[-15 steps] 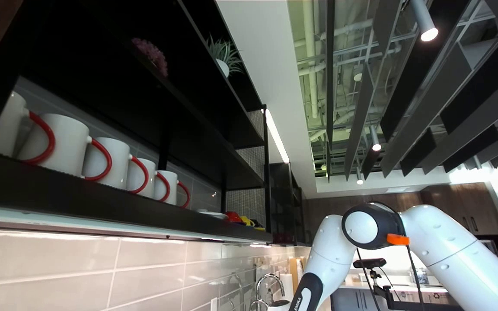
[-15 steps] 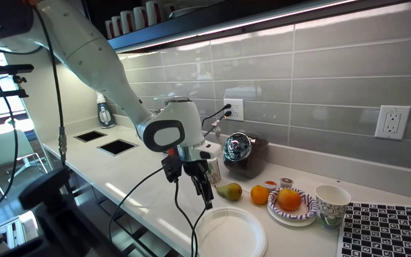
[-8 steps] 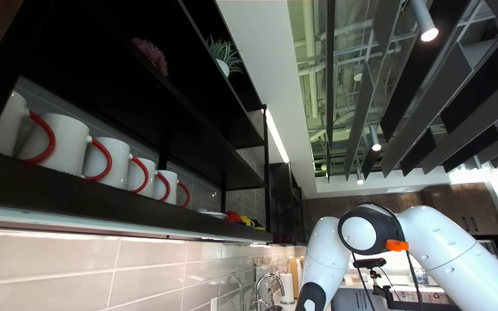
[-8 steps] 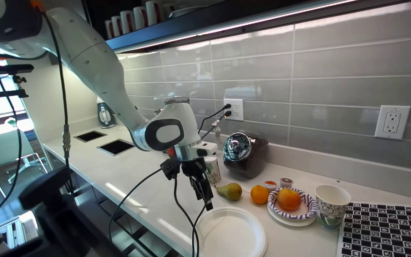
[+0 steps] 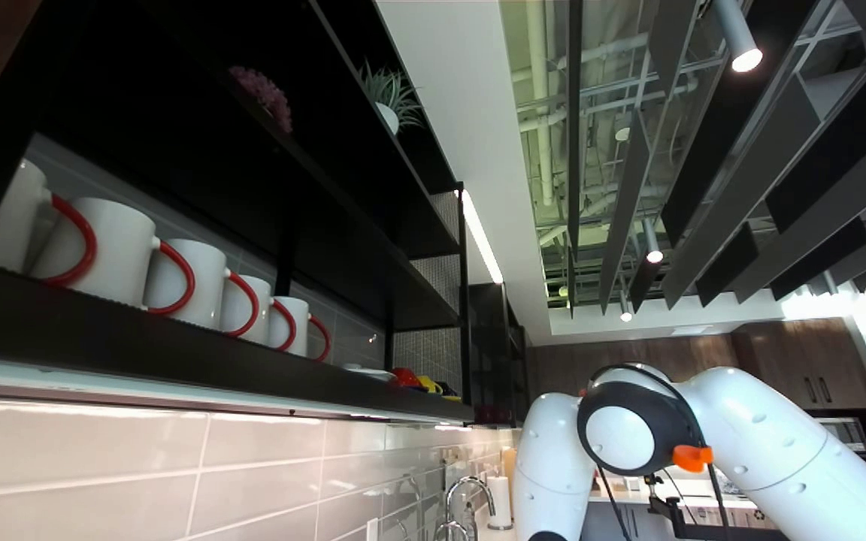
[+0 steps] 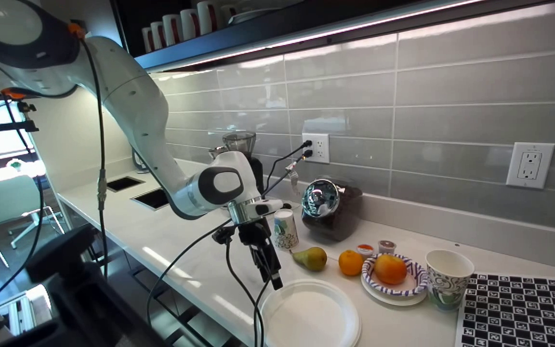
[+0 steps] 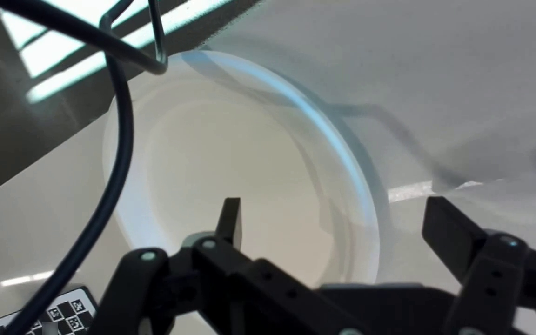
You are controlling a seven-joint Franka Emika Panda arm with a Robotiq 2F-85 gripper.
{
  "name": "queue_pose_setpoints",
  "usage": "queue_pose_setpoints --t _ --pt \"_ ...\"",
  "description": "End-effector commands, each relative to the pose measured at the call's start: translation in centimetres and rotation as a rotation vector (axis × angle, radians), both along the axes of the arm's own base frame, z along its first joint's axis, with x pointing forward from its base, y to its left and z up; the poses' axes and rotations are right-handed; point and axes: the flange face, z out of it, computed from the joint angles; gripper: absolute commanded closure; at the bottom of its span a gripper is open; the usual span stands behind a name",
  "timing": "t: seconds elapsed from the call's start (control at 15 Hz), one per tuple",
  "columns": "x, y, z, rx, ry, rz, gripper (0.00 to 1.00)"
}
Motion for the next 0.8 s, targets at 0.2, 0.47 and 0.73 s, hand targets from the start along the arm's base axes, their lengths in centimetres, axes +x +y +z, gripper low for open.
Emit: queue_pose_setpoints --t 0.2,0.47,0.73 --pt "0.6 0.7 -1.8 -0.129 -0.001 0.063 0.00" --pt "0.9 0.8 -2.8 -0.155 0.035 0.085 0.00" --pt "1.3 0.7 -3.5 -0.175 0.052 0.098 0.00"
